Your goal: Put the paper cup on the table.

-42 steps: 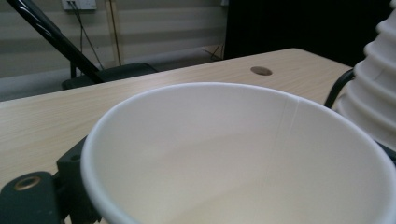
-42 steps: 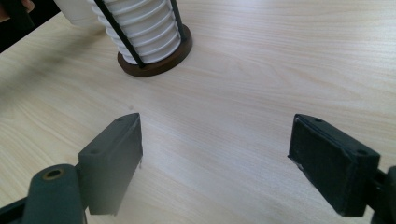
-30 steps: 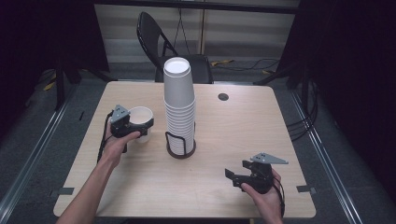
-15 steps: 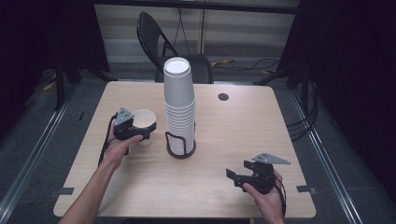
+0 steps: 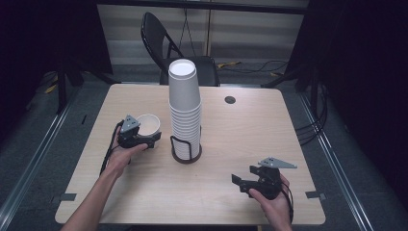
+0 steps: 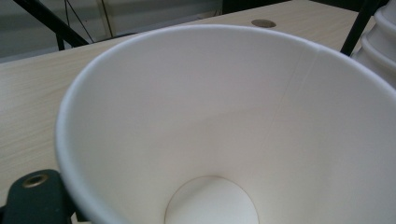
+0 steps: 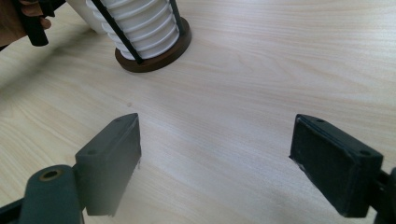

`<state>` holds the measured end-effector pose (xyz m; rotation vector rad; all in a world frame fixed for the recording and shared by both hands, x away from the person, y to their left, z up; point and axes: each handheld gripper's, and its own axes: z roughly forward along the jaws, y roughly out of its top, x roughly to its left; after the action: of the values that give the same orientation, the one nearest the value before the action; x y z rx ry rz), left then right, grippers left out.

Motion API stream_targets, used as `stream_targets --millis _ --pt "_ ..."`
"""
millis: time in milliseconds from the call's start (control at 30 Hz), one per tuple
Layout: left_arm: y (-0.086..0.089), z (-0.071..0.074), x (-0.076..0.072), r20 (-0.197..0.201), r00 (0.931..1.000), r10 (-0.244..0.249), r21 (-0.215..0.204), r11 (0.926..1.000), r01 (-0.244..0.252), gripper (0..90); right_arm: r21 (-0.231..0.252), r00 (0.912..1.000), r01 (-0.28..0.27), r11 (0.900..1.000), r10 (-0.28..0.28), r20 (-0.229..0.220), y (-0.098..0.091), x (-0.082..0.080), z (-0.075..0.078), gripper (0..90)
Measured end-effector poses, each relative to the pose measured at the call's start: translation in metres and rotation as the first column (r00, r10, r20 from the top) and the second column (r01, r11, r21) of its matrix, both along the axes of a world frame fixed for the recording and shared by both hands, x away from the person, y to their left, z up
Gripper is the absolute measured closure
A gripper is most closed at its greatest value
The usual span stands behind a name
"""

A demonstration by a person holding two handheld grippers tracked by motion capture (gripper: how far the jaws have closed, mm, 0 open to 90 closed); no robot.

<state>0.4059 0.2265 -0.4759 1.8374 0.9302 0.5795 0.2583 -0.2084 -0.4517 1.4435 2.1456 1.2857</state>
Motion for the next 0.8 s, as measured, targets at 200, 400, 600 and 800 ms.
stream_targets --millis 200,400,600,800 --pt "0.001 -0.004 -0.001 -0.043 0.999 -0.011 0.034 0.9994 0.012 14.4 0.003 1.0 0.001 1.0 -0.001 0.001 0.0 0.0 0.001 16.0" --pt "0.003 -0.012 -0.002 -0.098 0.9946 -0.033 0.074 0.9964 0.04 15.6 -0.001 1.0 0.0 1.0 0.0 0.003 0.0 0.0 0.001 16.0" --pt "0.008 -0.013 -0.01 -0.1 0.9948 -0.017 0.054 0.9983 0.023 15.6 0.002 1.0 0.005 1.0 -0.005 0.001 -0.001 0.001 0.0 16.0" --pt "0.013 -0.01 -0.02 -0.094 0.9955 -0.014 0.037 0.9992 0.018 15.6 -0.002 1.0 0.003 1.0 -0.003 0.004 0.001 0.001 0.001 16.0"
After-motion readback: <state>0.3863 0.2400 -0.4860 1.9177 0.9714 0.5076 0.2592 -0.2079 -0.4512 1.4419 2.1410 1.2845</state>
